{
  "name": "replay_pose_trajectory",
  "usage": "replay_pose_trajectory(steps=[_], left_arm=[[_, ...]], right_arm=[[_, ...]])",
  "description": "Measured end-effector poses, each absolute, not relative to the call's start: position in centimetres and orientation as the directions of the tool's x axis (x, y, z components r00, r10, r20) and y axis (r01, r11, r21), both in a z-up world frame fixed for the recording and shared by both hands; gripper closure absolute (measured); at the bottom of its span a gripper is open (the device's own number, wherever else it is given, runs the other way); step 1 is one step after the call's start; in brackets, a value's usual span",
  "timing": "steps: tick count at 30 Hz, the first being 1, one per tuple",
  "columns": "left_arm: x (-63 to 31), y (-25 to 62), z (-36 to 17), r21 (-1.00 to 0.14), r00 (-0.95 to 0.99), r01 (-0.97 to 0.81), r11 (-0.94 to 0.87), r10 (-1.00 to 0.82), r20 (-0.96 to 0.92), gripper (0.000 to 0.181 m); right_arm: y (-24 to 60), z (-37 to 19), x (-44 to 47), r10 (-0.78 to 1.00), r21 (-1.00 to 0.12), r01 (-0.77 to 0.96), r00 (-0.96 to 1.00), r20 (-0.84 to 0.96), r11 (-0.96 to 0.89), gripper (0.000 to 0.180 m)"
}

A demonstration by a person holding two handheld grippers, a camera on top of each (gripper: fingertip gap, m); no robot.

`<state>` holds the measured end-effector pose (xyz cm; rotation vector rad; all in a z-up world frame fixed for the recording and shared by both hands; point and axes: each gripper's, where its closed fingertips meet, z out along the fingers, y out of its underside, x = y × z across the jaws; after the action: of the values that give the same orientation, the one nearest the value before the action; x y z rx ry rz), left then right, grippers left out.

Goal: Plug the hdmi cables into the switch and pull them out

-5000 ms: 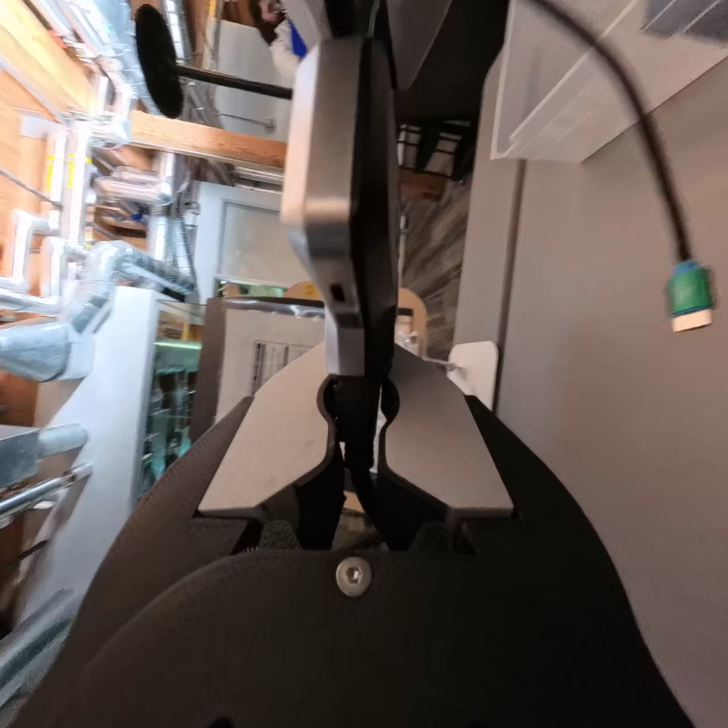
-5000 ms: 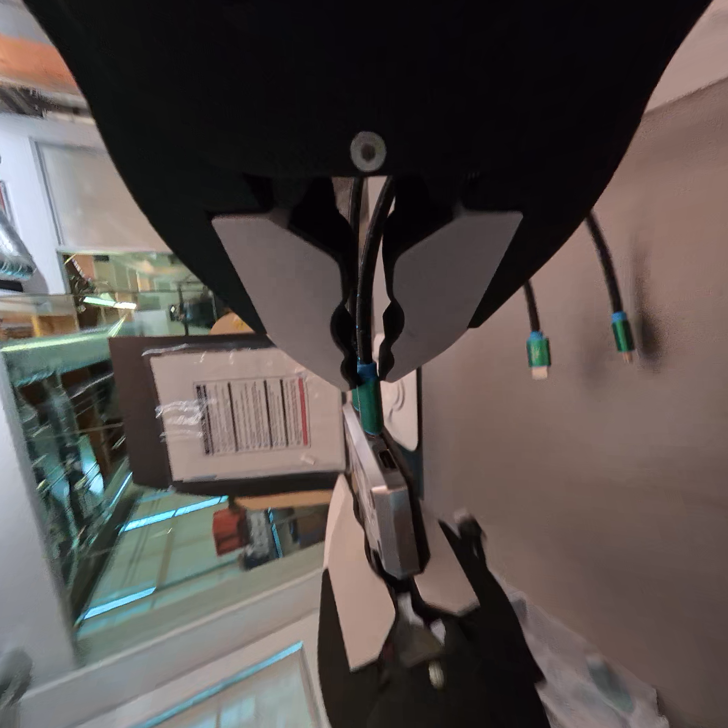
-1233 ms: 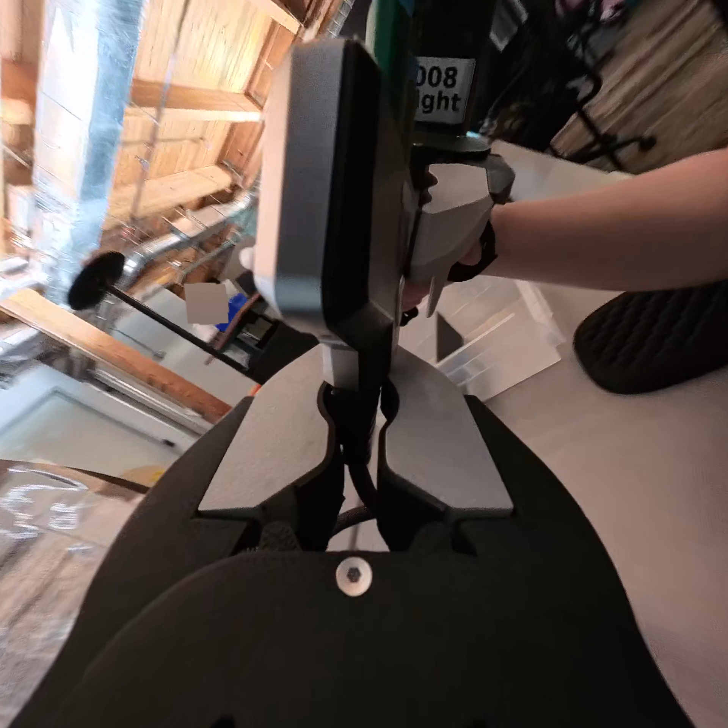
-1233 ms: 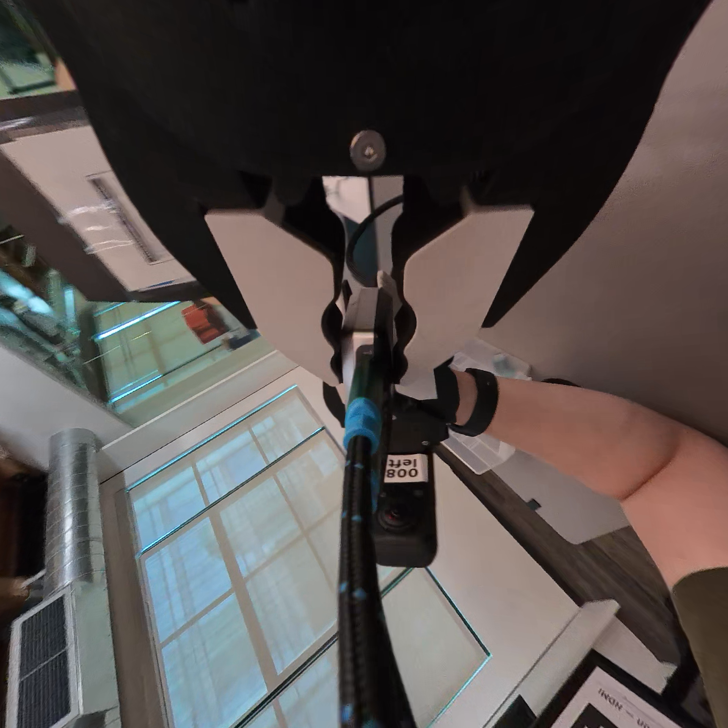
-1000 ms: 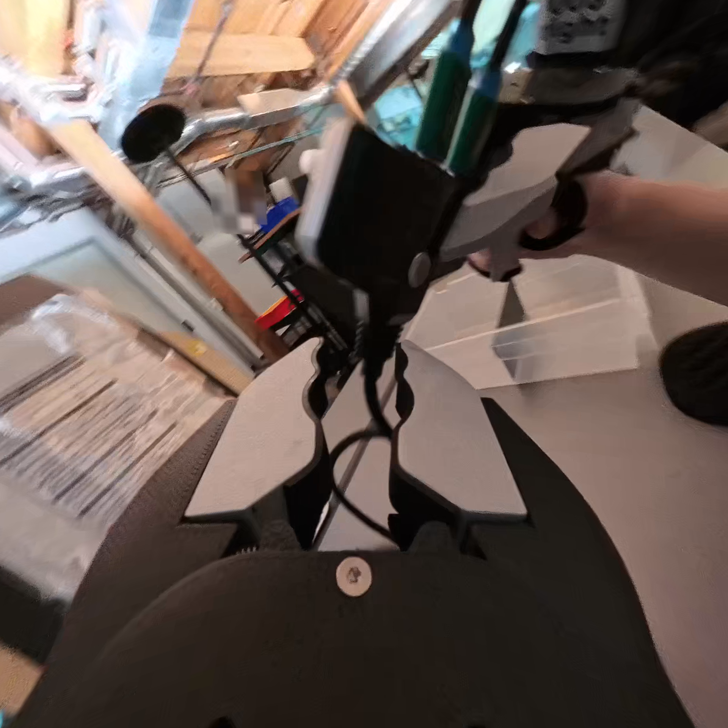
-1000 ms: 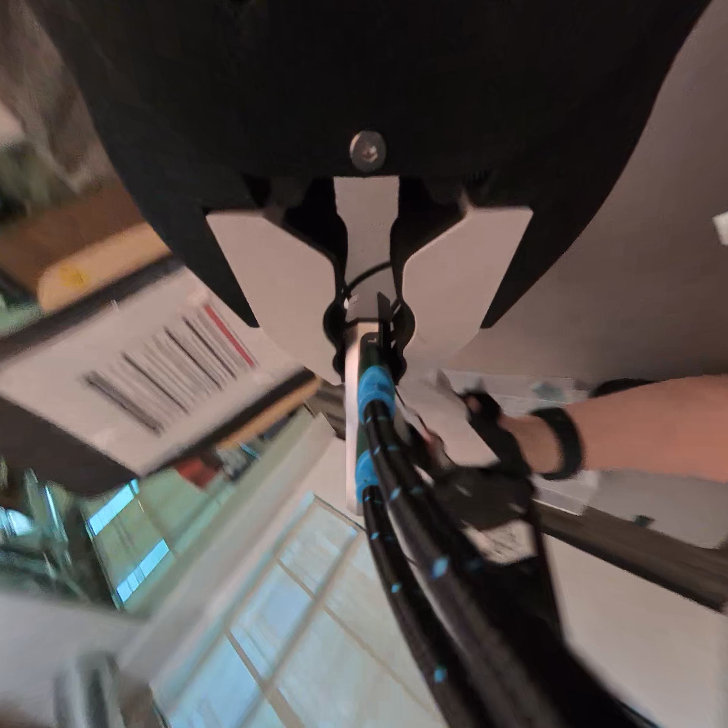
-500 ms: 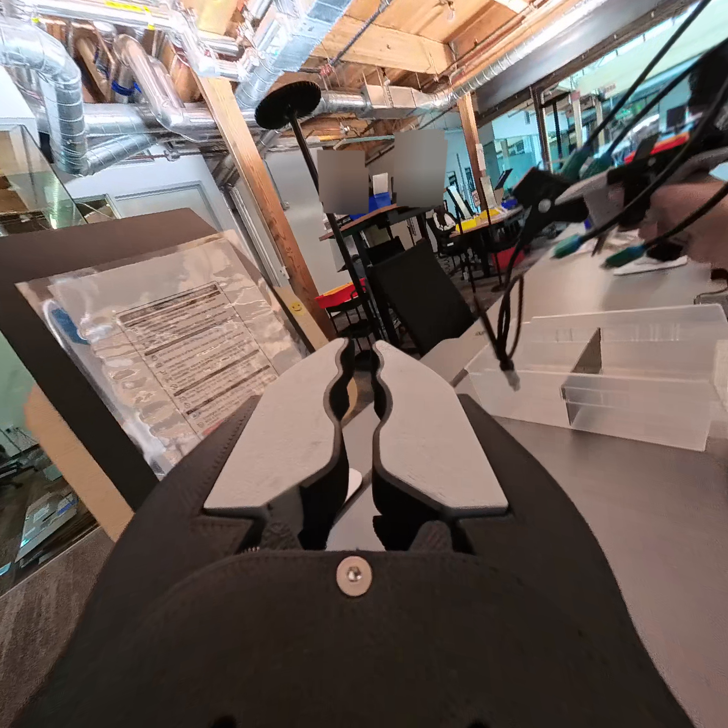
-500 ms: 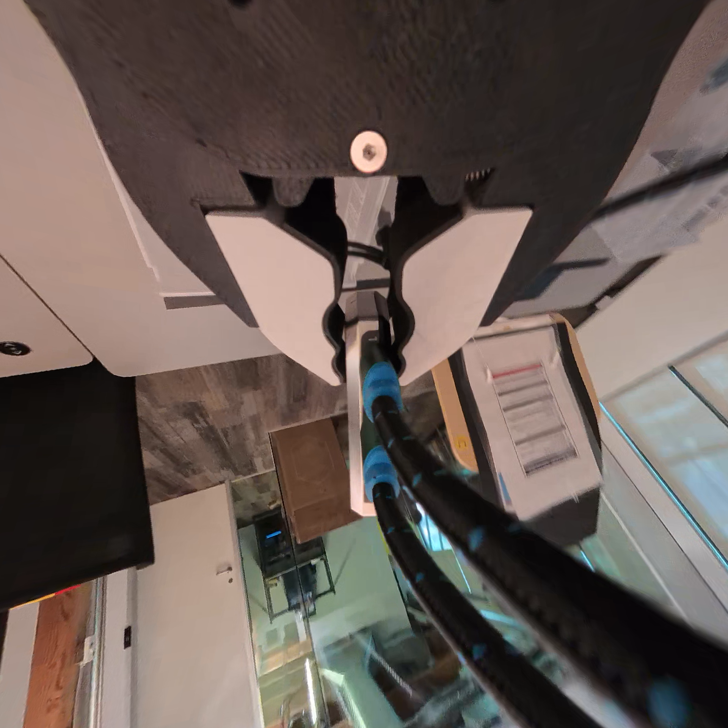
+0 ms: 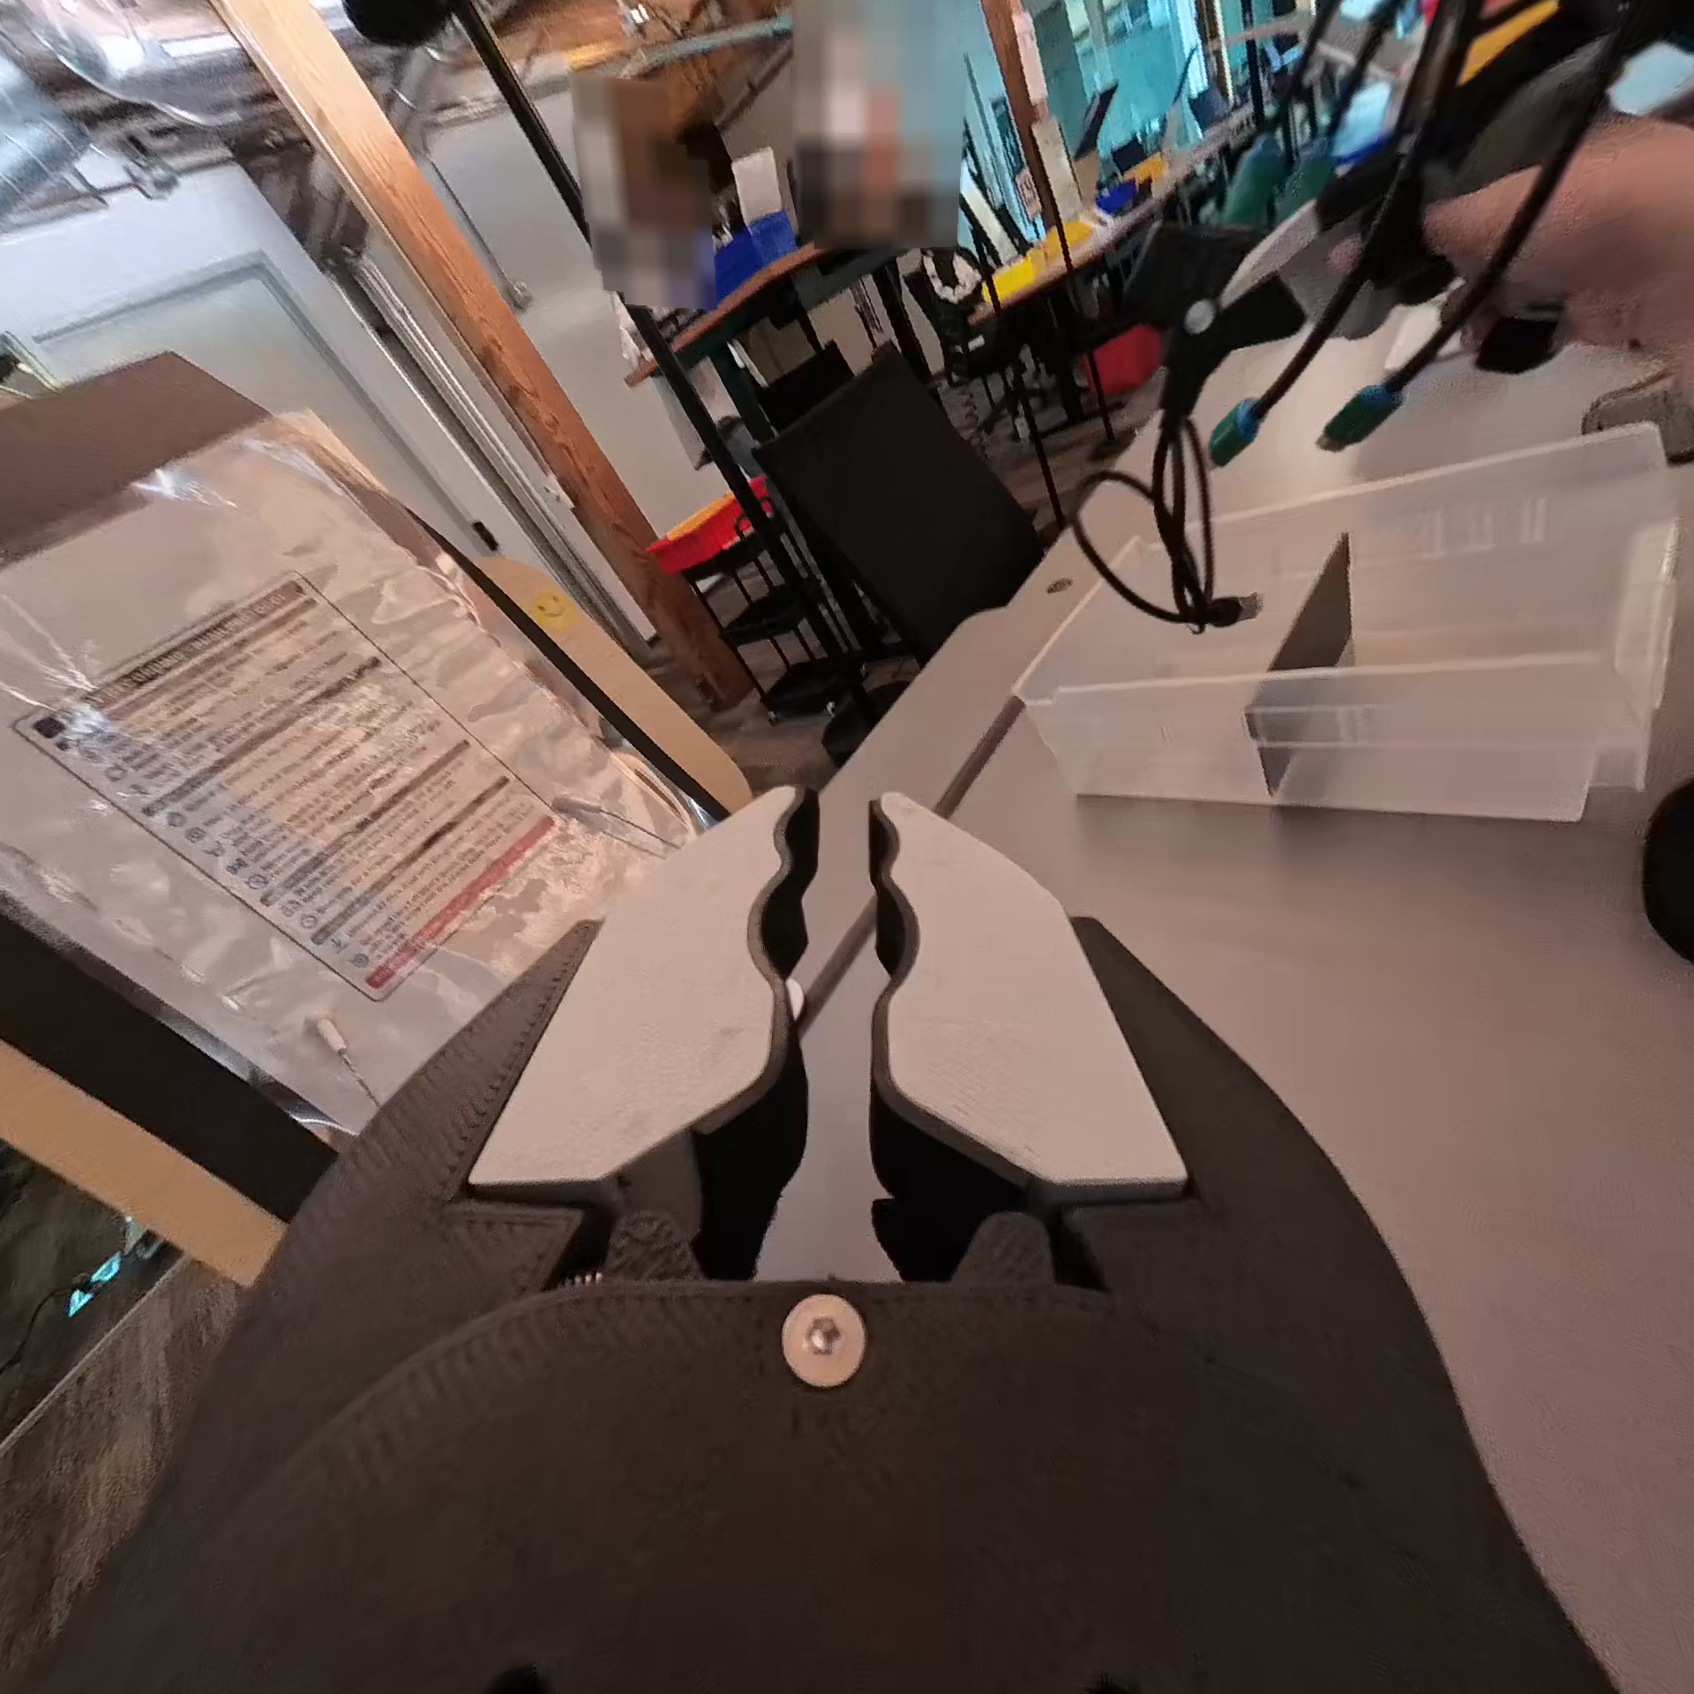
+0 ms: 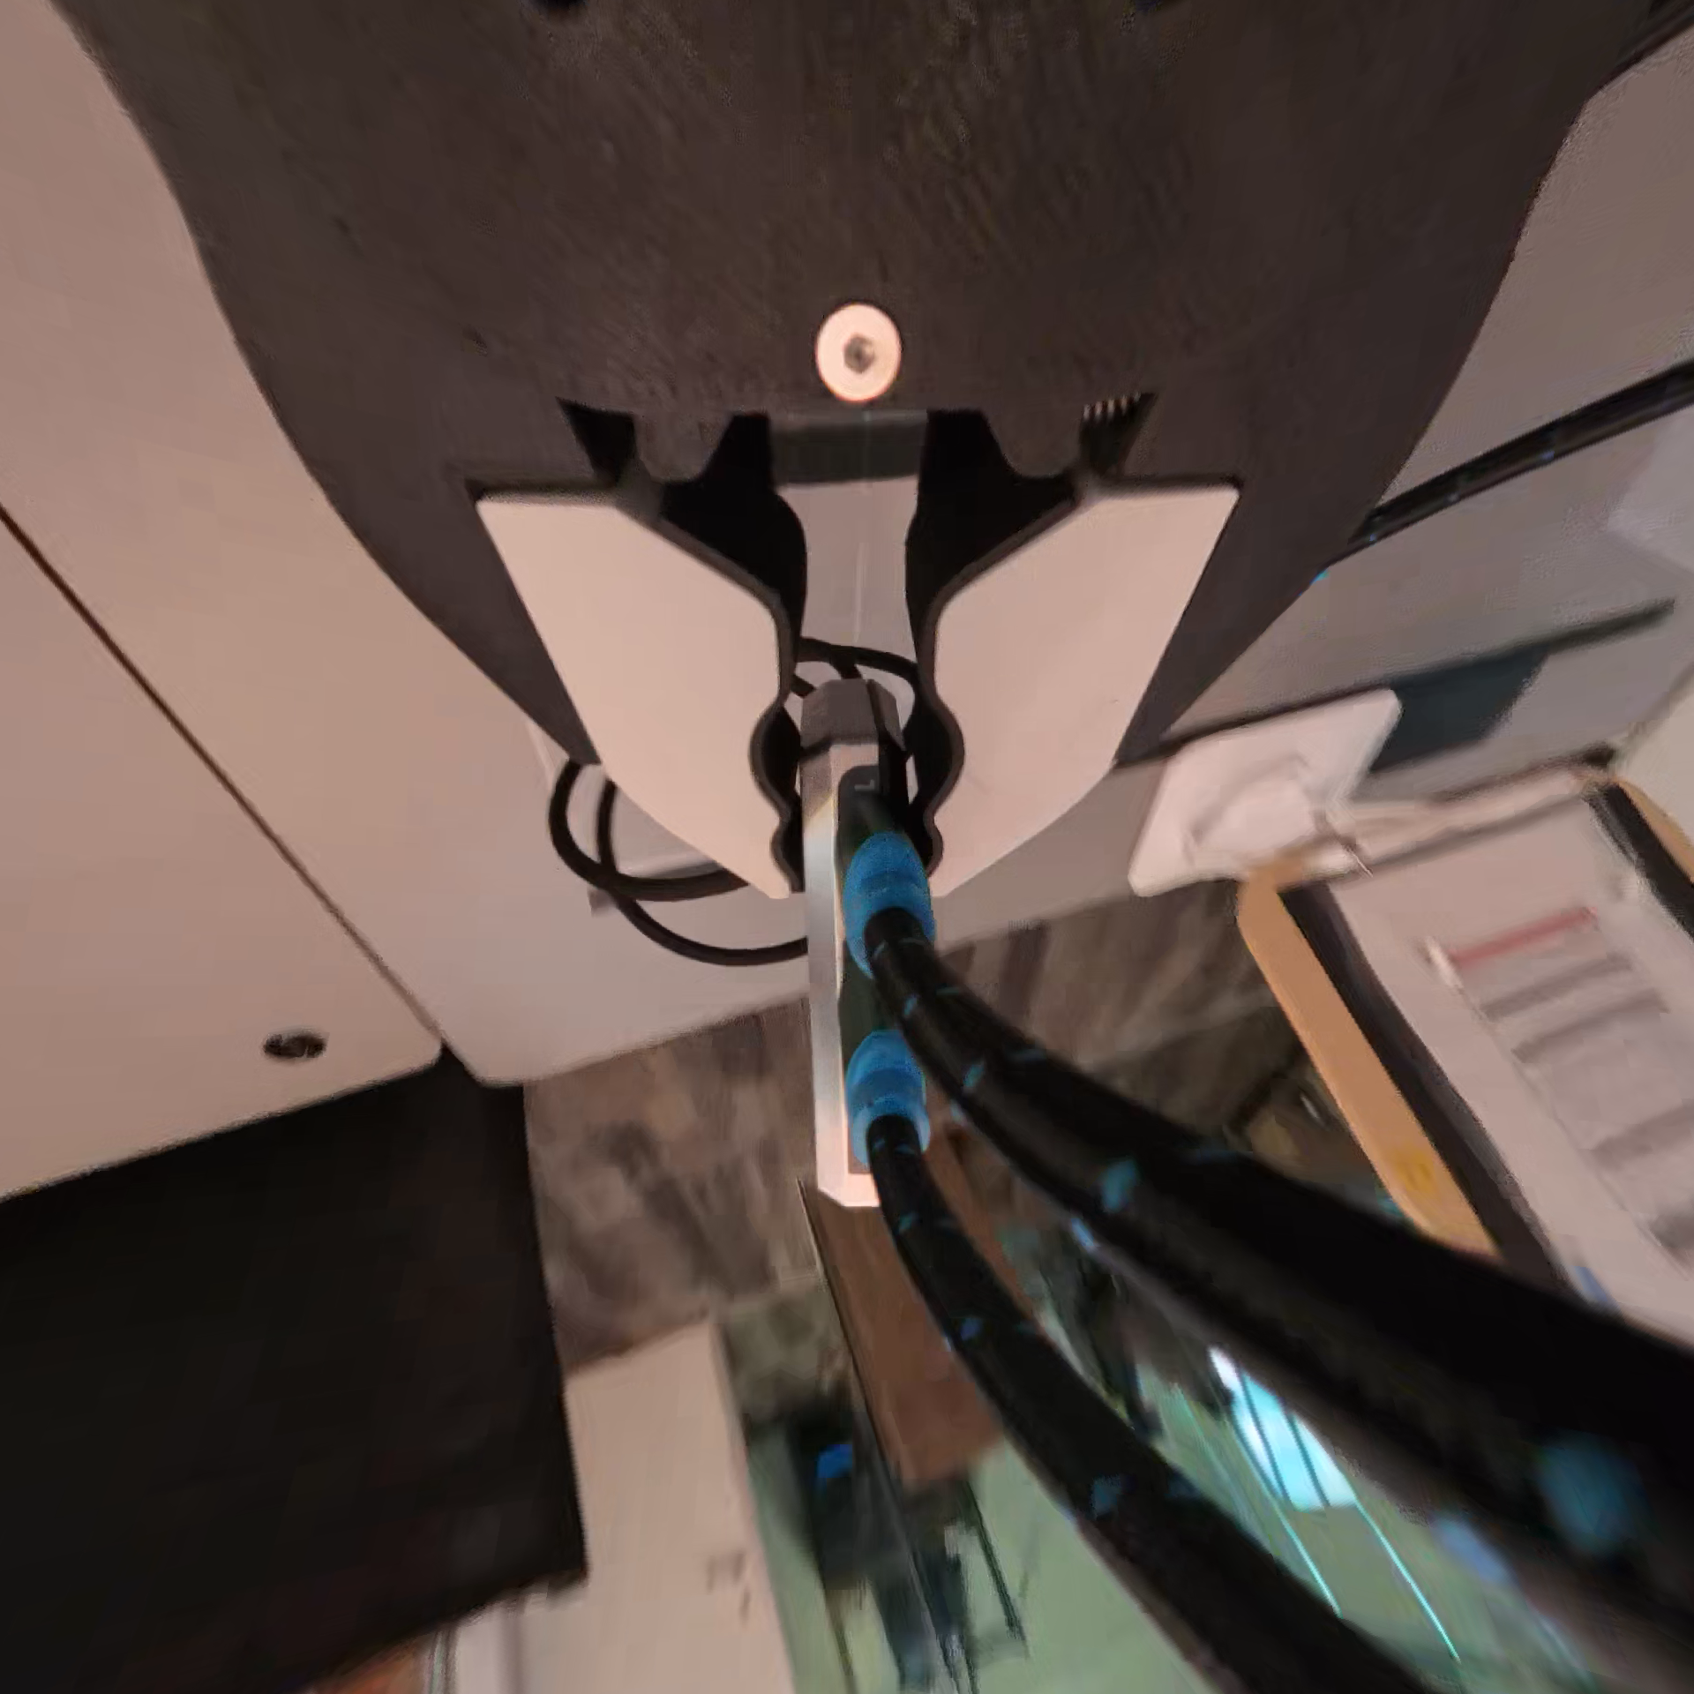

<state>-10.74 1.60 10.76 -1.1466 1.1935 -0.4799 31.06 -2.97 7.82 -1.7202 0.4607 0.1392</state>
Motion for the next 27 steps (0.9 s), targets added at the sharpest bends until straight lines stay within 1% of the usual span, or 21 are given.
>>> replay_pose_trajectory(steps=[1,2,3,5,8,10,13,16,19,21,23,24,25,26,27], left_arm=[[-10.6,1.6,10.3,-0.878,0.347,-0.275,0.392,-0.811,-0.471,0.172],[-10.5,1.7,10.0,-0.875,0.340,-0.293,0.385,-0.814,-0.471,0.171],[-10.3,1.7,9.7,-0.872,0.333,-0.308,0.380,-0.816,-0.473,0.171],[-9.9,1.7,9.2,-0.867,0.320,-0.327,0.375,-0.820,-0.475,0.171],[-9.3,1.7,8.2,-0.873,0.299,-0.352,0.337,-0.843,-0.446,0.169],[-8.8,1.8,7.4,-0.878,0.290,-0.365,0.309,-0.859,-0.423,0.169],[-7.2,1.4,6.7,-0.896,0.276,-0.347,0.278,-0.883,-0.381,0.162],[-4.1,0.3,5.8,-0.919,0.276,-0.304,0.252,-0.900,-0.338,0.139],[0.9,-3.4,3.4,-0.949,0.179,-0.257,0.182,-0.956,-0.232,0.125],[4.4,-4.8,1.8,-0.938,0.173,-0.288,0.190,-0.954,-0.246,0.115],[7.7,-4.4,1.4,-0.910,0.248,-0.333,0.248,-0.908,-0.339,0.107],[9.3,-4.1,1.6,-0.904,0.286,-0.341,0.258,-0.888,-0.361,0.099],[10.7,-3.5,1.9,-0.906,0.332,-0.343,0.249,-0.870,-0.365,0.091],[12.0,-2.9,2.2,-0.914,0.374,-0.336,0.228,-0.858,-0.352,0.077],[13.2,-2.4,2.4,-0.925,0.401,-0.325,0.195,-0.858,-0.322,0.071]], right_arm=[[-2.2,6.2,30.9,-0.260,-0.908,-0.353,0.920,-0.293,-0.225,0.159],[-1.4,4.9,30.8,-0.282,-0.905,-0.312,0.931,-0.230,-0.290,0.159],[-0.3,4.0,30.2,-0.265,-0.899,-0.302,0.939,-0.221,-0.318,0.158],[1.8,2.2,28.8,-0.221,-0.871,-0.322,0.942,-0.254,-0.370,0.158],[3.3,-0.7,28.0,-0.219,-0.818,-0.333,0.941,-0.257,-0.469,0.158],[3.7,-2.6,27.6,-0.210,-0.763,-0.353,0.935,-0.284,-0.541,0.158],[4.1,-5.3,27.1,-0.192,-0.688,-0.400,0.912,-0.361,-0.606,0.158],[4.5,-5.4,27.1,-0.182,-0.695,-0.413,0.905,-0.384,-0.589,0.158],[4.4,-5.2,27.1,-0.178,-0.701,-0.412,0.906,-0.384,-0.583,0.158],[4.5,-5.2,27.1,-0.178,-0.702,-0.407,0.908,-0.379,-0.584,0.158],[4.5,-5.2,27.1,-0.180,-0.702,-0.407,0.909,-0.377,-0.585,0.158],[4.5,-5.2,27.1,-0.177,-0.703,-0.404,0.910,-0.376,-0.585,0.158],[4.5,-5.1,27.0,-0.175,-0.704,-0.403,0.910,-0.376,-0.585,0.158],[4.5,-5.1,27.0,-0.175,-0.702,-0.407,0.908,-0.382,-0.584,0.158],[4.5,-5.1,27.0,-0.174,-0.702,-0.411,0.906,-0.386,-0.582,0.158]])
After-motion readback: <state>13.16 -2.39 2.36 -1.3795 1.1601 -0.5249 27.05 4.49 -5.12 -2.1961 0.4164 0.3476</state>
